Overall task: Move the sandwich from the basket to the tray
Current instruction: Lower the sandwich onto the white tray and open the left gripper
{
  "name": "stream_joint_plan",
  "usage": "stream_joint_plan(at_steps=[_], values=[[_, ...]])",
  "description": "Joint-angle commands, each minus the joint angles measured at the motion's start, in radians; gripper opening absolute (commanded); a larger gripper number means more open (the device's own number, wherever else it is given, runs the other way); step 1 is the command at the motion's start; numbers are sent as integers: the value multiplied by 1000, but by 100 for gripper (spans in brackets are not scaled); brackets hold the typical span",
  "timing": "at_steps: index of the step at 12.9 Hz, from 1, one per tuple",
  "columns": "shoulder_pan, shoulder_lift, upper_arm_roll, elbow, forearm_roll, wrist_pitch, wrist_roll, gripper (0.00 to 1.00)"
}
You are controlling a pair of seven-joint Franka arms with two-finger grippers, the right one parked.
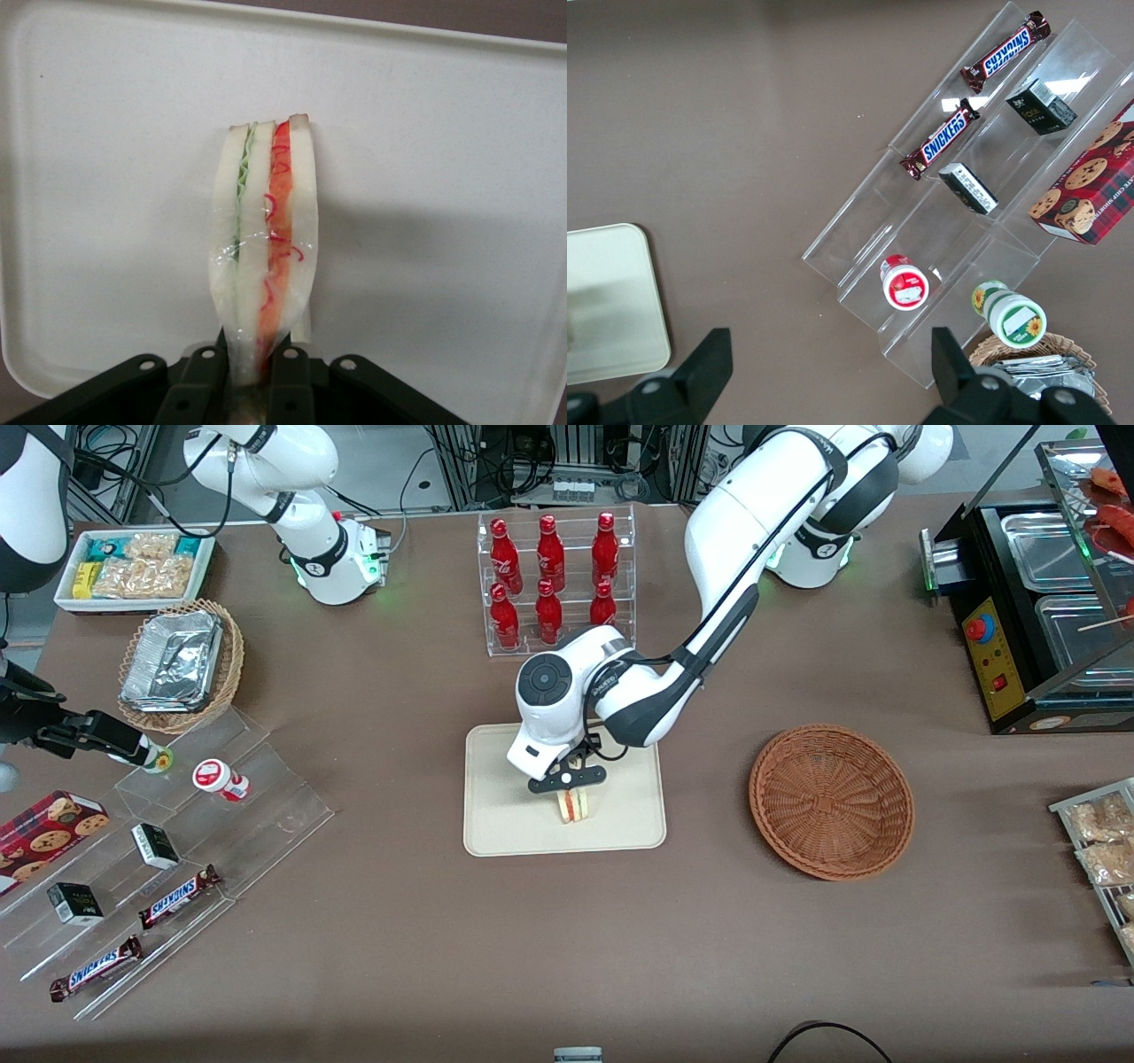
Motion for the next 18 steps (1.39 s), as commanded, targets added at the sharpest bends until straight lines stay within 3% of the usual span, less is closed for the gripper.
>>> stream_joint_plan(at_steps=[1, 15, 18], values=[[-18, 18, 10, 39, 23, -1, -26, 100], [54, -152, 4, 45, -14, -127, 78, 100], [97, -220, 6, 36, -41, -263, 165, 100]])
